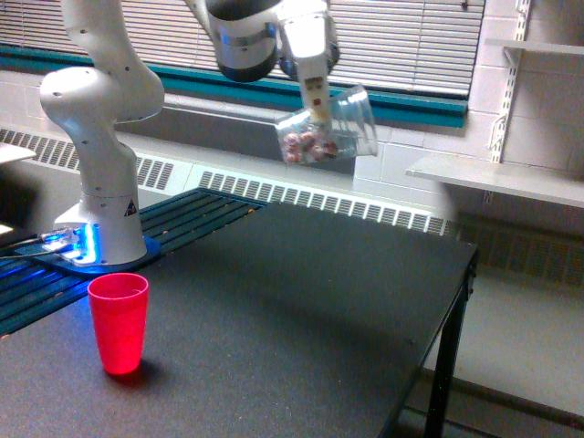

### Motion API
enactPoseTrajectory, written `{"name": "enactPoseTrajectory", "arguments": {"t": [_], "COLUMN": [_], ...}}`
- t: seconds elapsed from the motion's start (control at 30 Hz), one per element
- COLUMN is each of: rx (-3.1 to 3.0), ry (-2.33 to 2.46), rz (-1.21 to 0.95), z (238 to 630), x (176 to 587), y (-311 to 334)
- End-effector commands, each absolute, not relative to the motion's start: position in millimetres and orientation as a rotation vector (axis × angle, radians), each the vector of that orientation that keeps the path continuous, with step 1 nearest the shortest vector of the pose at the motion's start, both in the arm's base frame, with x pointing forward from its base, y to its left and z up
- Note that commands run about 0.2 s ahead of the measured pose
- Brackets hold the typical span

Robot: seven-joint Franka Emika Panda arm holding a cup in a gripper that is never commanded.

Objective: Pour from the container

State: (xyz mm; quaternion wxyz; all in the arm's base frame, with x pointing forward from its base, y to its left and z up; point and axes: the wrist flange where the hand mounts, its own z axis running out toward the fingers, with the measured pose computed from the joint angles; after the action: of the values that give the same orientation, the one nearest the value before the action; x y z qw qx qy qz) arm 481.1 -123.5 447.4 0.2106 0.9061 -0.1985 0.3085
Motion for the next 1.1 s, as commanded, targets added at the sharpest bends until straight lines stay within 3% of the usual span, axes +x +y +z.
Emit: {"name": "enactPoseTrajectory", "arguments": {"t": [0.03,1.1], "rx": [2.477,2.307], "ry": [-0.687,-0.686], "rz": [0.881,0.854], "z": [434,376], "x": [455,328], "y": [-144,-192]}}
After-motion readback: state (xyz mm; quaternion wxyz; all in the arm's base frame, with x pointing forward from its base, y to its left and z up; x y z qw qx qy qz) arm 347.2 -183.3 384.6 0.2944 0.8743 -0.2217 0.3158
